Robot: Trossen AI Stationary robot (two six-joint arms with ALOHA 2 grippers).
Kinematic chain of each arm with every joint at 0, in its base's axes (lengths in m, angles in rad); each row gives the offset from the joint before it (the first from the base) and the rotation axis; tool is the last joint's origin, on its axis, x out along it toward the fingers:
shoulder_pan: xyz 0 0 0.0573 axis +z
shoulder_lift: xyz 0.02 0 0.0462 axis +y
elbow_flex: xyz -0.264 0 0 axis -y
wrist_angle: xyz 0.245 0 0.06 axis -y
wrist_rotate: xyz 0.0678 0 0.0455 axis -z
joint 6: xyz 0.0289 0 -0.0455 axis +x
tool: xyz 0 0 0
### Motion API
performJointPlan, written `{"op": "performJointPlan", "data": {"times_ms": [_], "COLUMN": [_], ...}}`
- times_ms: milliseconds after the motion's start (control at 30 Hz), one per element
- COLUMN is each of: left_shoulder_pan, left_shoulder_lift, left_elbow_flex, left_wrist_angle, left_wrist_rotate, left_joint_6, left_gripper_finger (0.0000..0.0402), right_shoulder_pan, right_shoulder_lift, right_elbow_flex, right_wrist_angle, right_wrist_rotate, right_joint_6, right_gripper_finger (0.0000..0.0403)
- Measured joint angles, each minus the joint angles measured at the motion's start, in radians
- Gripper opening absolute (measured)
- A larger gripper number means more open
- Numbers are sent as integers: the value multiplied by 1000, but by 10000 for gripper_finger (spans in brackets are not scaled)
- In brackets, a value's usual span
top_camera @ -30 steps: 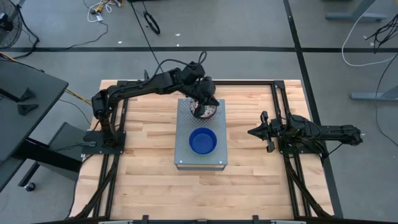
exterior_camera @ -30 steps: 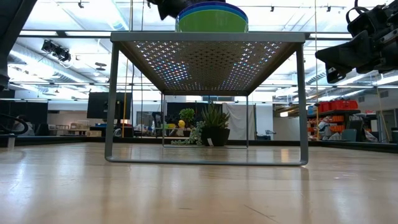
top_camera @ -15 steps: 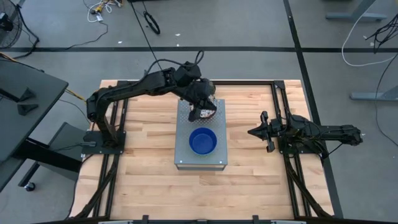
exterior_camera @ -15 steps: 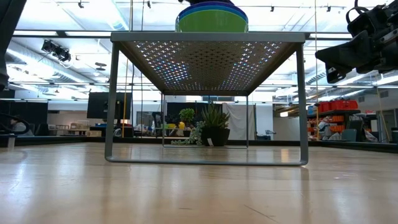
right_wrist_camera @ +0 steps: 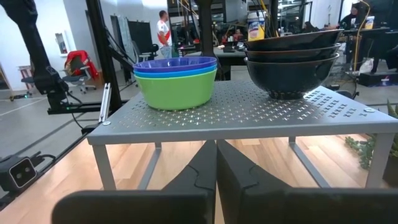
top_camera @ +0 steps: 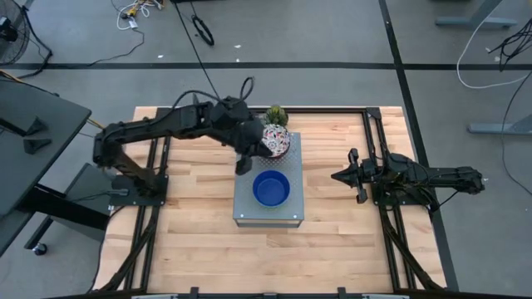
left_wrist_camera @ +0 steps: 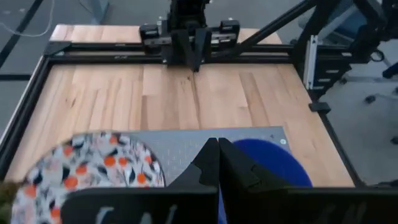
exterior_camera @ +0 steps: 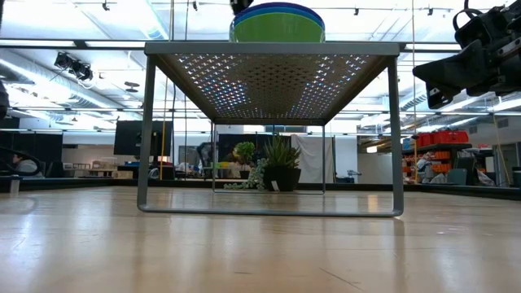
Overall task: Pick & Place Mini bowls
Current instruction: Return to Home Position
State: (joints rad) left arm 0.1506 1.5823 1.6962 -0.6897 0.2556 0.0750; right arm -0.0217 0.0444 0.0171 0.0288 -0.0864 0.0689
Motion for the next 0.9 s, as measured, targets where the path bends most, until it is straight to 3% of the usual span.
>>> {"op": "performJointPlan", "data": {"times_ms": [367, 900], "left_shoulder_pan": [-57, -135], "left_shoulder_lift": [-277, -641], "left_elbow_flex": [-407, -979], "left_wrist_angle": [287, 782], "left_wrist_rotate": [-73, -165], "left_joint_6": [-138, -195], "left_gripper_finger": [0, 0], "right_shoulder_pan": [0, 0], "right_shoulder_lift": [0, 0], "right_elbow_flex": [0, 0], "right_wrist_angle": [0, 0], "right_wrist_rotate": [0, 0], "right_joint_6": [0, 0], "right_gripper_finger": [11, 11]}}
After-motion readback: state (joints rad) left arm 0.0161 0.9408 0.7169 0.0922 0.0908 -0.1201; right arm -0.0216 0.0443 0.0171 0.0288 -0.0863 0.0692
